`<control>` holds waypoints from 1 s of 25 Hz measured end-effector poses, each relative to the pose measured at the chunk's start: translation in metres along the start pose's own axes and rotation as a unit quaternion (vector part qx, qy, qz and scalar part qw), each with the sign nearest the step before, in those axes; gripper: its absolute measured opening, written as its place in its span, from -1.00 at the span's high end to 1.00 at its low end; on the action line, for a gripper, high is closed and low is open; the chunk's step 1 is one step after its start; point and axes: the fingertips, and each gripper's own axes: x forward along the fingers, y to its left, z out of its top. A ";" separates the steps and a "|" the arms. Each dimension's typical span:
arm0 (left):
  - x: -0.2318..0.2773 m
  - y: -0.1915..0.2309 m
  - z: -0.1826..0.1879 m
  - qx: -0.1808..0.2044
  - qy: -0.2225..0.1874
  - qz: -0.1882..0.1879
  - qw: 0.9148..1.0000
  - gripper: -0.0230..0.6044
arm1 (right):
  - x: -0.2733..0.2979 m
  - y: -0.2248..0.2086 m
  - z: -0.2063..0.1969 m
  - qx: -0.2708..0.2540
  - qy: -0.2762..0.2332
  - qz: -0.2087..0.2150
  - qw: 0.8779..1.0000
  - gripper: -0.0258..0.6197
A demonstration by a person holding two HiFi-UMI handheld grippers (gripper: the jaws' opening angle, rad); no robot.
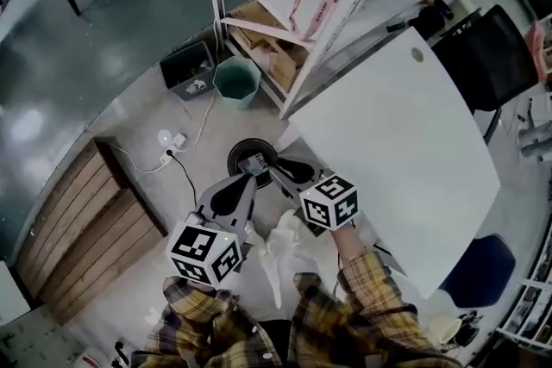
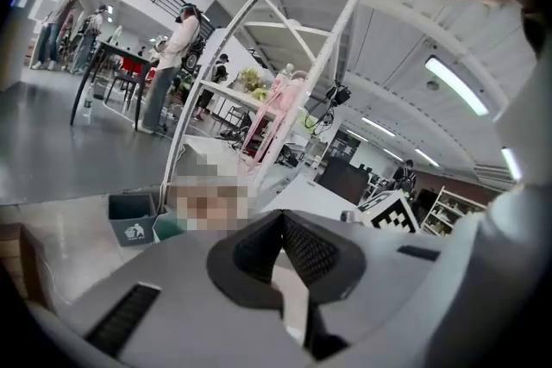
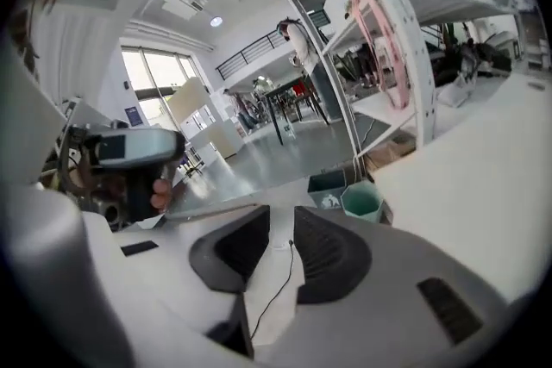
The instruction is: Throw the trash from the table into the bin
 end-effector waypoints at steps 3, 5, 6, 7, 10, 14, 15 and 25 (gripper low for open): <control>0.005 -0.038 0.019 0.016 0.002 -0.026 1.000 0.90 | -0.060 0.007 0.039 -0.023 -0.049 -0.015 0.998 0.69; 0.016 -0.070 0.031 0.022 0.001 -0.051 0.998 0.90 | -0.105 0.005 0.060 -0.030 -0.085 -0.032 0.995 0.70; 0.024 -0.088 0.038 0.029 -0.001 -0.067 0.997 0.90 | -0.128 0.003 0.070 -0.035 -0.104 -0.045 0.993 0.69; 0.031 -0.106 0.046 0.039 -0.004 -0.086 0.996 0.90 | -0.152 0.000 0.079 -0.039 -0.124 -0.061 0.990 0.69; 0.049 -0.167 0.062 0.069 -0.010 -0.142 0.987 0.90 | -0.221 -0.009 0.090 -0.045 -0.169 -0.110 0.978 0.69; 0.067 -0.243 0.073 0.112 -0.012 -0.206 0.972 0.90 | -0.298 -0.019 0.088 -0.057 -0.203 -0.168 0.963 0.70; 0.072 -0.259 0.073 0.122 -0.012 -0.220 0.968 0.90 | -0.314 -0.022 0.085 -0.058 -0.210 -0.181 0.959 0.70; 0.097 -0.377 0.041 0.180 0.036 -0.350 0.919 0.90 | -0.429 -0.032 0.046 -0.017 -0.278 -0.301 0.912 0.81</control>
